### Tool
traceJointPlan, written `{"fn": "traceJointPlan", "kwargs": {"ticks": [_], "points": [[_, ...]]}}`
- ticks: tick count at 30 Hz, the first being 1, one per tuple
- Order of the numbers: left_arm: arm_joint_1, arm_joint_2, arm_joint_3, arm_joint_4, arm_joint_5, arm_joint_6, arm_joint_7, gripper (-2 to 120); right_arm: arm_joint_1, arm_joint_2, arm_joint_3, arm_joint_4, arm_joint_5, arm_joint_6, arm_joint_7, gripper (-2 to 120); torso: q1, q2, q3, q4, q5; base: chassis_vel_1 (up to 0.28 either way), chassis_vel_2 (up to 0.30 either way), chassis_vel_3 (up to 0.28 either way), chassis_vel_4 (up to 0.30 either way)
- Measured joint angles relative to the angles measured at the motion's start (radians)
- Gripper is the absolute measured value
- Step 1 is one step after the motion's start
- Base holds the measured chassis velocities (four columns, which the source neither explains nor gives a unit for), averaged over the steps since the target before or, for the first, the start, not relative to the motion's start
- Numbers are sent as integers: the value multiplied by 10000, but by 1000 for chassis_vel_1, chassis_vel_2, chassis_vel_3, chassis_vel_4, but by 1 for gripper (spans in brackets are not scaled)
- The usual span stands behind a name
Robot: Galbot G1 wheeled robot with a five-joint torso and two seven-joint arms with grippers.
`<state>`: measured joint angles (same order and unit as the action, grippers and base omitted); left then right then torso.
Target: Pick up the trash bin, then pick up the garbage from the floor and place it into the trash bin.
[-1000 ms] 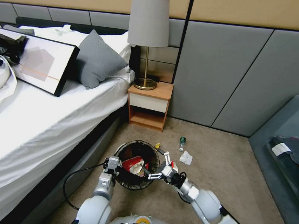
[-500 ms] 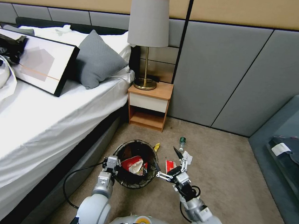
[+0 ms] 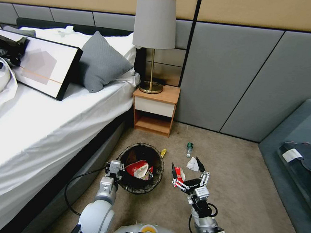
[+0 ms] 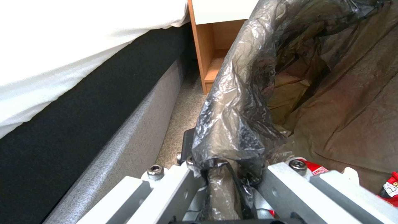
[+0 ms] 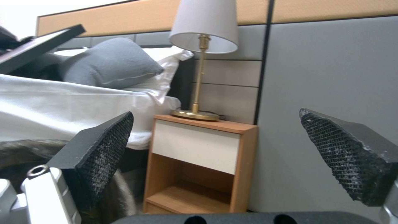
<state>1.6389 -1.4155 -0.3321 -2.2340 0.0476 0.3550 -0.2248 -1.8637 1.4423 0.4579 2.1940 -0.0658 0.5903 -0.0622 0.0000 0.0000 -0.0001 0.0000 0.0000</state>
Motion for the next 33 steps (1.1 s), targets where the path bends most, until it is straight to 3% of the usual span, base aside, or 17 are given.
{"fn": "traceJointPlan", "kwargs": {"ticks": [7, 13, 15, 17, 18, 25, 27, 33], "points": [[8, -34, 12, 0, 6, -4, -1, 2, 190, 32, 201, -110, 181, -127, 144, 100, 0, 0, 0, -1, 0, 0, 0, 0, 0], [79, -44, 14, 0, 45, -40, -37, 2, 1259, -353, 627, -431, 765, -1280, 397, 100, 0, 0, 1, 0, 1, 0, 0, 0, 0], [79, -45, 14, -16, 46, -46, -94, 2, 2331, -731, 853, -714, 1218, -2239, 352, 100, 0, -1, 1, 0, 2, 0, 0, 0, 0], [77, -51, 15, -23, 48, -46, -99, 2, 2650, -843, 891, -773, 1417, -2592, 362, 100, 0, 0, 1, 1, 1, 0, 0, 0, 0], [84, -78, 18, -34, 71, -46, -103, 2, 3408, -1143, 908, -898, 2022, -3506, 485, 100, 1, 0, 1, 1, 1, 0, 0, 0, 0], [124, -99, 24, -48, 155, -44, -104, 2, 4471, -1717, 525, -1457, 3075, -5339, 955, 100, 0, 0, 1, 0, 0, 0, 0, 0, 0], [144, -127, 38, -53, 202, -39, -104, 2, 4988, -1911, 183, -2110, 3434, -6178, 1198, 100, 0, 0, 1, 0, 1, 0, 0, 0, 0], [246, -172, 58, -74, 291, -40, -103, 2, 5987, -1964, -654, -3845, 3896, -6839, 1305, 100, 0, 0, 1, -1, 0, 0, 0, 0, 0]]}}
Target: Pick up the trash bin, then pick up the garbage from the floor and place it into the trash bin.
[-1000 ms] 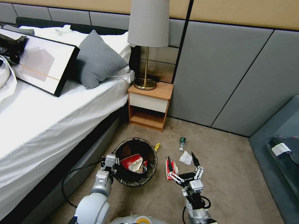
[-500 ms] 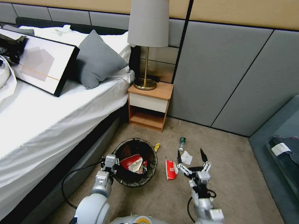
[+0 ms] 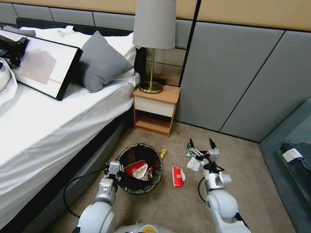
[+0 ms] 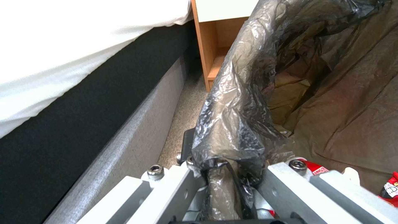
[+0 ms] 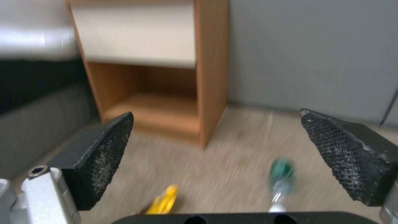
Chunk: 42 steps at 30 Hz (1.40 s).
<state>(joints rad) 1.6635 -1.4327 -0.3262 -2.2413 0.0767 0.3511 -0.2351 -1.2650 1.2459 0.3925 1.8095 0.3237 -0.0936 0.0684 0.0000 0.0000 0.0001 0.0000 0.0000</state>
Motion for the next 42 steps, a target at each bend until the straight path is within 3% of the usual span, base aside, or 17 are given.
{"fn": "traceJointPlan", "kwargs": {"ticks": [5, 7, 16, 42], "points": [[22, 37, -10, -3, 17, 0, 0, 2, 492, 132, -424, -1024, 47, -141, 1, 100, 0, 0, 0, 0, 0, 0, 0, 0, 0], [19, 50, -16, -3, 19, 0, 1, 2, 883, 296, -772, -1998, 59, -146, 1, 100, 1, 0, 0, 2, 1, 0, 0, 0, 0], [-37, 58, 33, 96, 30, 0, 6, 2, 1169, 715, -1310, -3440, -183, 104, -127, 100, 0, 0, 0, 0, -1, 0, 0, 0, 0], [69, 128, 13, -103, 12, -15, 3, 2, 724, 847, -440, -4569, -881, 1035, -494, 100, 0, 0, -1, 0, 0, 0, 0, 0, 0]]}}
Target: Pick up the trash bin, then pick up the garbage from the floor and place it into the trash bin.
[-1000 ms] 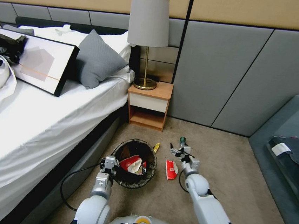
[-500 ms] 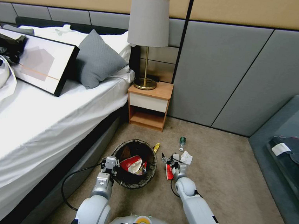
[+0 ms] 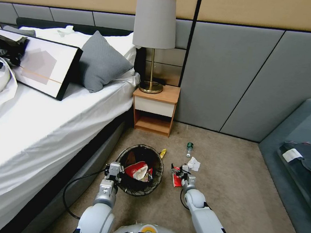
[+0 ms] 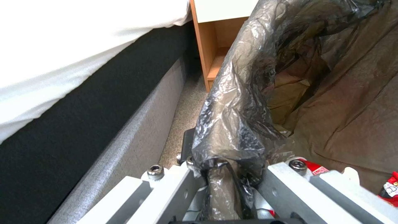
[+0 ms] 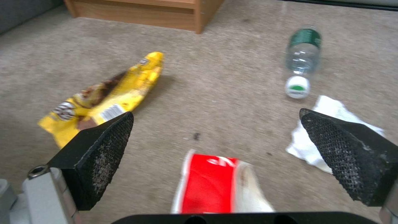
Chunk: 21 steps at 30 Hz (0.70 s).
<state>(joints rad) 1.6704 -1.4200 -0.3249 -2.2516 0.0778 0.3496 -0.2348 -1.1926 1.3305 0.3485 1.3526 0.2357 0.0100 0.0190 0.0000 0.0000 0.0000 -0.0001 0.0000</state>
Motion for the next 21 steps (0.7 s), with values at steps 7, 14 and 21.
{"fn": "traceJointPlan", "kwargs": {"ticks": [7, 14, 21], "points": [[-16, -21, 59, 0, 20, -6, -1, 2, -67, 42, 137, -391, -46, 180, -101, 100, 0, 0, 0, 0, 0, 0, 0, 0, 0], [10, -7, 47, -56, 24, -11, -2, 2, 117, 197, 166, -1179, -73, 379, -275, 100, -1, 0, 0, 1, 0, 0, 0, 0, 0], [55, -4, 37, -75, 44, -19, -2, 2, 524, 334, 149, -2124, -157, 516, -419, 100, 0, 0, 0, 1, -1, 0, 0, 0, 0]]}}
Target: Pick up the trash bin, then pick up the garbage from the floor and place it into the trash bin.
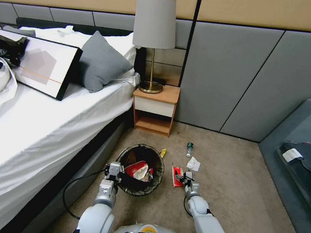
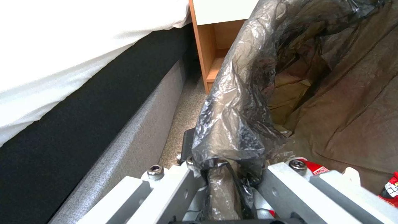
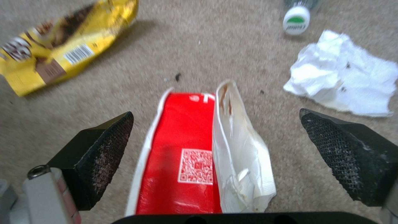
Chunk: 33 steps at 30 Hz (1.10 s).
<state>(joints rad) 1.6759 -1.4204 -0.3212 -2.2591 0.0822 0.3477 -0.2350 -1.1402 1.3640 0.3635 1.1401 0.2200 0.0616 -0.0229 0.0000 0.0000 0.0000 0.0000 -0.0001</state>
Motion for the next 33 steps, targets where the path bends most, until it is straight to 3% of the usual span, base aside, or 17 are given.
{"fn": "traceJointPlan", "kwargs": {"ticks": [10, 11, 13, 15, 20, 21, 29, 32, 33], "points": [[35, -22, -12, 0, 37, -8, 0, 2, 538, 74, -33, -1355, -111, 477, -388, 97, 0, 0, 0, 0, 1, 0, 0, 0, 0], [37, -22, -19, 0, 38, -7, 0, 2, 578, 77, 35, -1533, -227, 609, -608, 88, 0, 0, 0, 0, 1, 0, 0, 0, 0], [37, -21, -21, 1, 37, -8, 0, 2, 587, 77, 53, -1578, -242, 666, -666, 86, 0, 0, 0, -2, 0, 0, 0, 0, 0], [29, -21, -19, 20, 38, -7, 0, 2, 593, 78, 67, -1662, -246, 793, -745, 75, -1, 0, 0, 0, 1, 0, 0, 0, 0], [18, -21, -4, 49, 37, -8, 0, 2, 586, 83, 89, -1686, -252, 902, -781, 61, 0, 0, 0, 0, 1, 0, 0, 0, 0], [16, -20, 3, 55, 37, -8, 0, 2, 578, 83, 91, -1681, -252, 928, -782, 52, 0, 0, 0, -1, 1, 0, 0, 0, 0], [47, 11, -1, 50, 38, -8, 0, 2, 537, -21, 71, -1549, -257, 942, -755, 30, 0, 0, 0, 0, 1, 0, 0, 0, 0], [47, 8, 12, 45, 38, -8, 0, 2, 520, -122, 77, -1466, -240, 950, -731, 13, 0, 0, 0, -1, 1, 0, 0, 0, 0], [47, 8, 12, 45, 38, -8, 0, 2, 520, -122, 77, -1466, -240, 950, -731, 13, 0, 0, 0, -1, 1, 0, 0, 0, 0]]}}
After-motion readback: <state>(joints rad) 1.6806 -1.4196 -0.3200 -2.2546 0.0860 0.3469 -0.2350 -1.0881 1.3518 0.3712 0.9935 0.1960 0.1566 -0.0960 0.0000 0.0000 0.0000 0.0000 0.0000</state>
